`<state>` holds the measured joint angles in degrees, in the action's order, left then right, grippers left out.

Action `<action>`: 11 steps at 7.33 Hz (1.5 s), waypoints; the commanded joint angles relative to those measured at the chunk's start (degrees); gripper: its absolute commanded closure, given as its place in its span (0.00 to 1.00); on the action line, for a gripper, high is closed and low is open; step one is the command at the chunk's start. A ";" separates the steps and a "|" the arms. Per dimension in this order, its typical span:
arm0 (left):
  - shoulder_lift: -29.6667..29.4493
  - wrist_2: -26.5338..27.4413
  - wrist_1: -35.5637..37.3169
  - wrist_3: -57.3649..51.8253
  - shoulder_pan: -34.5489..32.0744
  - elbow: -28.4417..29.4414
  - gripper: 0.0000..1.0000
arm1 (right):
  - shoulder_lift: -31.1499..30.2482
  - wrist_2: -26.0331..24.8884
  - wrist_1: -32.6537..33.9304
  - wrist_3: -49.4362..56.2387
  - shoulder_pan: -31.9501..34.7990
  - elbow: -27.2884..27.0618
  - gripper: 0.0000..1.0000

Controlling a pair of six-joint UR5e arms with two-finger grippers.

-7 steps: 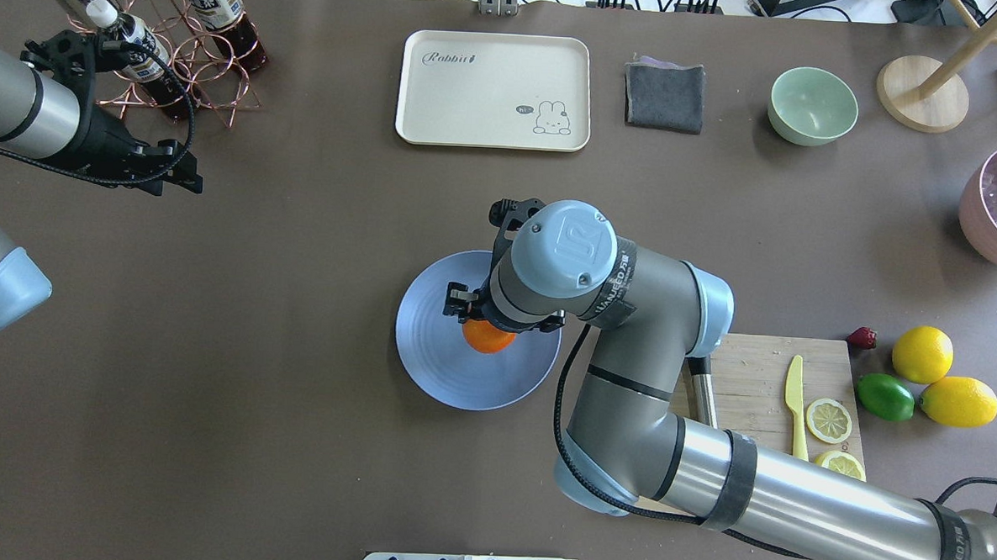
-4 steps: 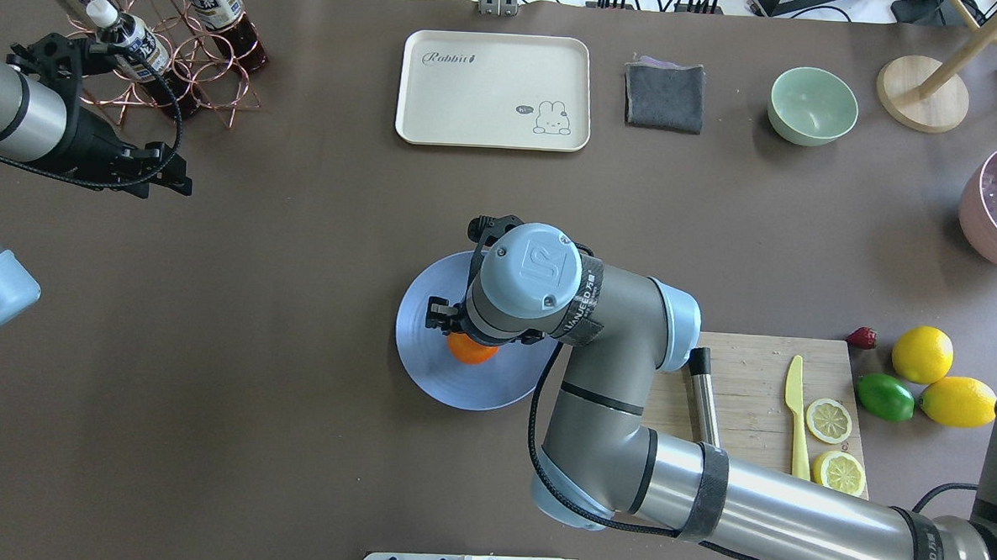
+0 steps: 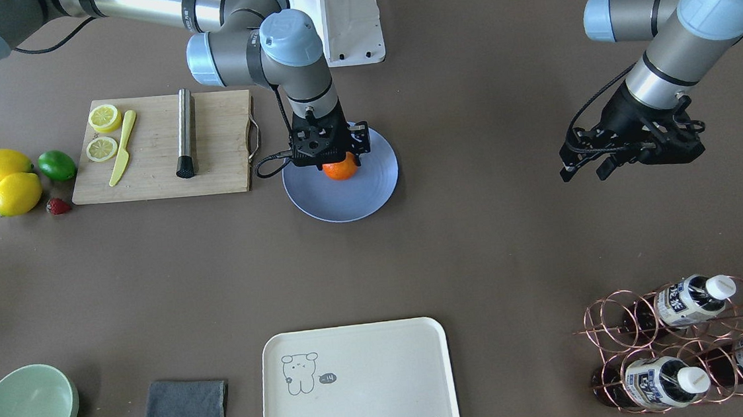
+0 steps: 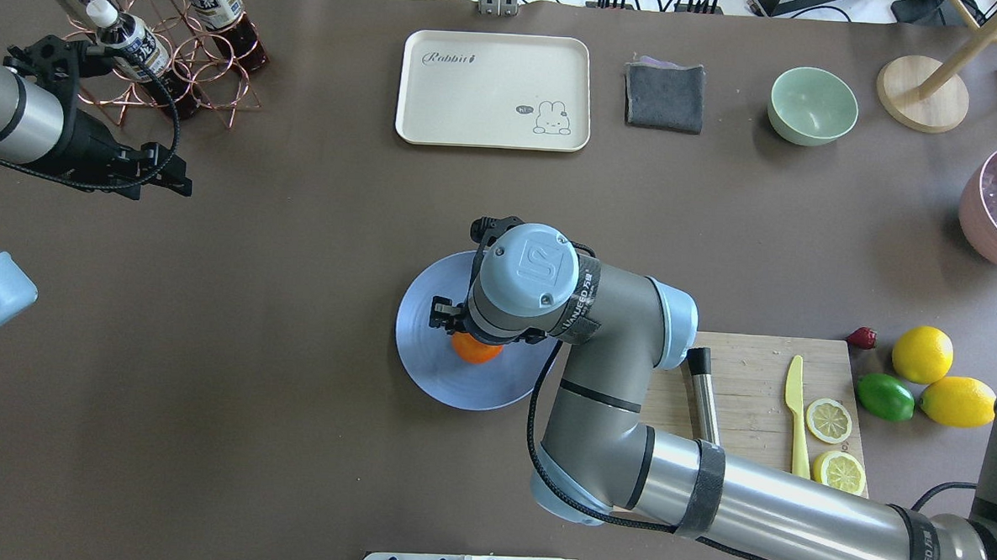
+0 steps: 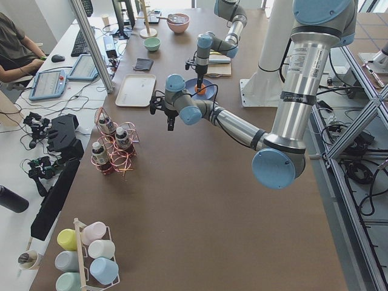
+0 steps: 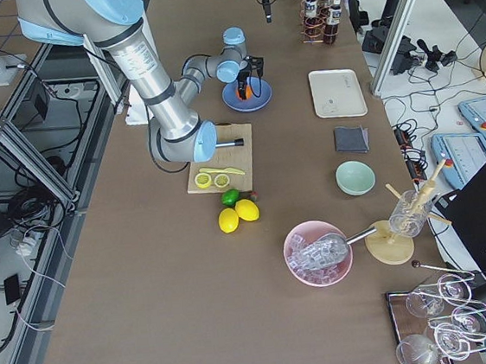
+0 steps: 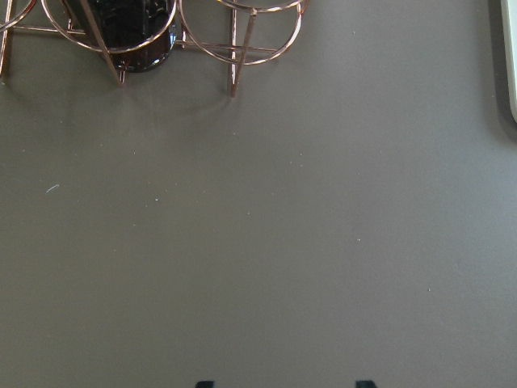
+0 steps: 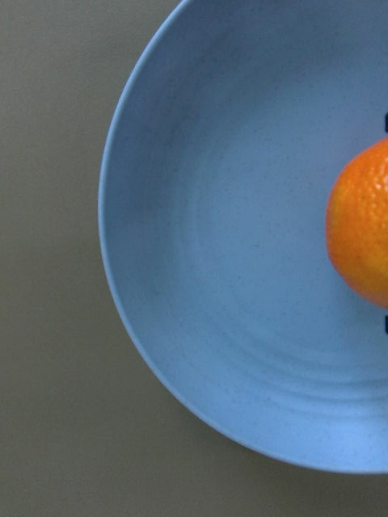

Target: Pick orange to plate

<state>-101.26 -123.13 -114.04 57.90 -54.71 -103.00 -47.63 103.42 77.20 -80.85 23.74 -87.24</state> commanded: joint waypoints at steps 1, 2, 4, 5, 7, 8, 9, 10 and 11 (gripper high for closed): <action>1.92 -0.01 0.14 -3.03 -2.49 -0.09 0.02 | -0.09 3.16 0.49 0.43 3.13 -0.55 0.00; 4.03 -0.88 0.57 -10.80 -5.72 0.17 0.02 | -2.01 9.80 0.67 2.69 8.89 -1.52 0.00; 4.40 -7.35 12.54 -31.41 -17.03 0.44 0.02 | -13.04 17.84 0.59 16.00 19.97 -9.05 0.00; 4.66 -10.26 18.62 -42.23 -22.66 0.52 0.02 | -17.97 23.35 0.67 25.82 27.51 -9.95 0.00; 8.78 -15.79 24.55 -56.87 -31.91 1.66 0.02 | -27.38 31.55 1.63 46.99 41.49 -9.27 0.00; 11.41 -17.22 24.57 -62.07 -34.38 2.71 0.02 | -31.25 32.89 5.99 60.24 47.65 -9.00 0.00; 11.78 -17.23 24.66 -63.25 -34.93 2.90 0.02 | -34.08 33.16 12.82 73.16 54.06 -8.74 0.00; 11.70 -17.14 24.66 -63.17 -34.94 3.85 0.02 | -36.19 33.16 17.50 85.21 60.30 -7.60 0.00; 11.79 -17.14 24.66 -63.26 -35.02 4.04 0.02 | -37.69 32.99 20.59 92.29 64.80 -6.55 0.00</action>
<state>-89.71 -140.18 -89.45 -4.81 -89.41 -99.52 -82.83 136.37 92.75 -0.51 81.77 -95.03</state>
